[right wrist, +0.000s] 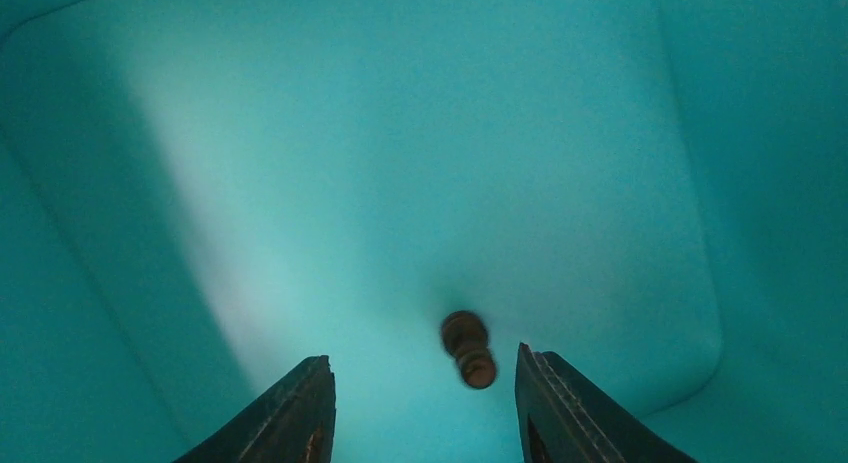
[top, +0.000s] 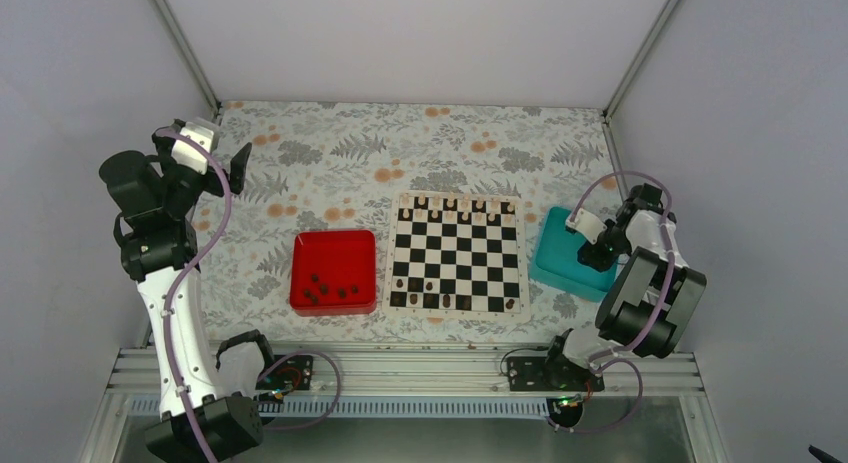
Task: Set up the chess pieces on the board
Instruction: Pick up the chess piece from the storage box.
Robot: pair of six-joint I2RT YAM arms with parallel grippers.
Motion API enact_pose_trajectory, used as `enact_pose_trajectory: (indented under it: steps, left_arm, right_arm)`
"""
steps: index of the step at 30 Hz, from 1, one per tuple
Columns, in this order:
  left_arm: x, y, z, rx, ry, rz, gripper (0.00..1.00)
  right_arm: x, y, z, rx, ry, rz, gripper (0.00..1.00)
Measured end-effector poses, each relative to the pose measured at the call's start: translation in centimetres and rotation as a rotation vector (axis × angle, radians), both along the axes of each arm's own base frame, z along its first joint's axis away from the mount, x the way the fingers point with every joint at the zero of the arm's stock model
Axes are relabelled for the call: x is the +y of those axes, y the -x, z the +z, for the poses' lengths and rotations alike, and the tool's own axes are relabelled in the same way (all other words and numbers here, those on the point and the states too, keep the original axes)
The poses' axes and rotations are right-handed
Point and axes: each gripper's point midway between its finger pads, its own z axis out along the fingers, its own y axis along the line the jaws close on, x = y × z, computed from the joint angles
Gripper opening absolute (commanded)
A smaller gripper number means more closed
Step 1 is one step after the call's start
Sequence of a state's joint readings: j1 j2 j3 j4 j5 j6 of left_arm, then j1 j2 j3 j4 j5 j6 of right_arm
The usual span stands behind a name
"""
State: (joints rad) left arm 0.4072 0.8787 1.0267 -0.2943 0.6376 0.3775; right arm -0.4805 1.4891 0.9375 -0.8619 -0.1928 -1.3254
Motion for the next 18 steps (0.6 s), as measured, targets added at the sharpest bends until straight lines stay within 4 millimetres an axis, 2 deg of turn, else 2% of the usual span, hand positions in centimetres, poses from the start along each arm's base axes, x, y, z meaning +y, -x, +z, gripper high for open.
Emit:
enact_pose_trajectory:
  steps: [8, 18]
  left_arm:
    - [-0.3, 0.5, 0.5, -0.017, 0.0, 0.0, 1.0]
    - [-0.3, 0.5, 0.1, 0.003, 0.008, 0.0, 1.0]
  right_arm:
    - [-1.3, -1.6, -0.6, -0.072, 0.057, -0.022, 0.5]
    - [-1.9, -1.5, -1.8, -0.039, 0.054, -0.036, 0.41]
